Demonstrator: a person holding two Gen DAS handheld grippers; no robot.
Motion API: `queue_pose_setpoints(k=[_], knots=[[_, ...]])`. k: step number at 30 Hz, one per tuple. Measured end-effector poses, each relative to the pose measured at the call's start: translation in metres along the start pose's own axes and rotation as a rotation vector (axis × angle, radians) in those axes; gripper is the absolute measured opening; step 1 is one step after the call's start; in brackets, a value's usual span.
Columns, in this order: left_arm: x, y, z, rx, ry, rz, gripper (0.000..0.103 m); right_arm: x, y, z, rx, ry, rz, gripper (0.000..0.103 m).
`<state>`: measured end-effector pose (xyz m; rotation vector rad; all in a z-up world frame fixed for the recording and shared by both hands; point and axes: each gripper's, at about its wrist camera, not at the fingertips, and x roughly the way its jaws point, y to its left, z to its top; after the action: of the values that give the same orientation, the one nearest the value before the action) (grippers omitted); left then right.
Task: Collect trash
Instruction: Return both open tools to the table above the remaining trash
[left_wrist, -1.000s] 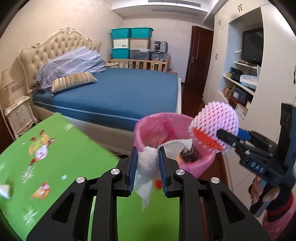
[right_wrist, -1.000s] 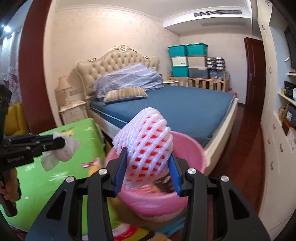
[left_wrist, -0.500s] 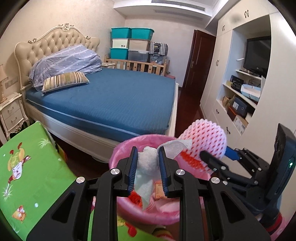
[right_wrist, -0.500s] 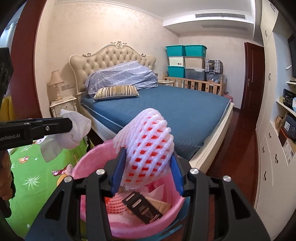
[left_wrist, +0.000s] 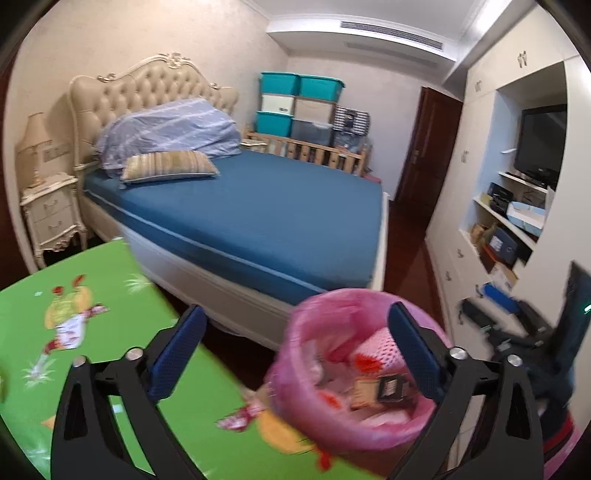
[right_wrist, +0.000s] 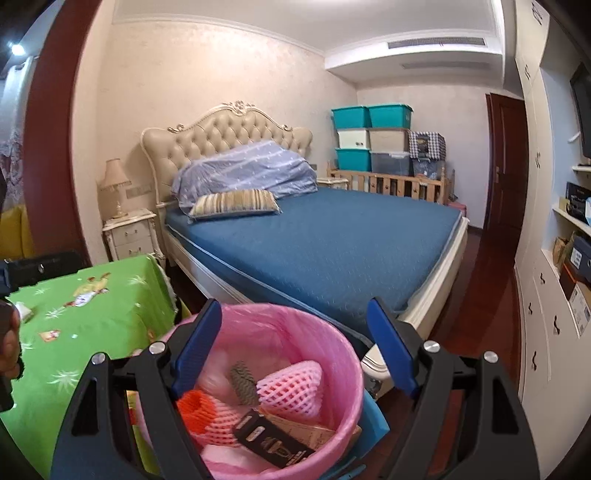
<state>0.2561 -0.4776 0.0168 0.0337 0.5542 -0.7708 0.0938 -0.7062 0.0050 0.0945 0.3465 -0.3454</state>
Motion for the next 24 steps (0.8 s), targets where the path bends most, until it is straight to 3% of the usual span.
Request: queue_pose_setpoints(k=[7,12,19,24], knots=[[-0.066,0.076,-0.005,-0.057,-0.032,0.088,0.096,-0.036,0.059,0.036,-0.074,-0.057,0.077,0.080],[-0.130,0.133,-0.023,-0.054,-0.060,0.184,0.096,-0.037,0.146,0.052,-0.128,-0.076,0.184,0.084],[-0.212,0.216,-0.076,-0.017,-0.039,0.398,0.096,-0.002,0.294,0.028,-0.209,0.001,0.332,0.086],[-0.262,0.271,-0.120,-0.047,0.001,0.539,0.096,0.025,0.395,-0.005,-0.270,0.090,0.435,0.086]])
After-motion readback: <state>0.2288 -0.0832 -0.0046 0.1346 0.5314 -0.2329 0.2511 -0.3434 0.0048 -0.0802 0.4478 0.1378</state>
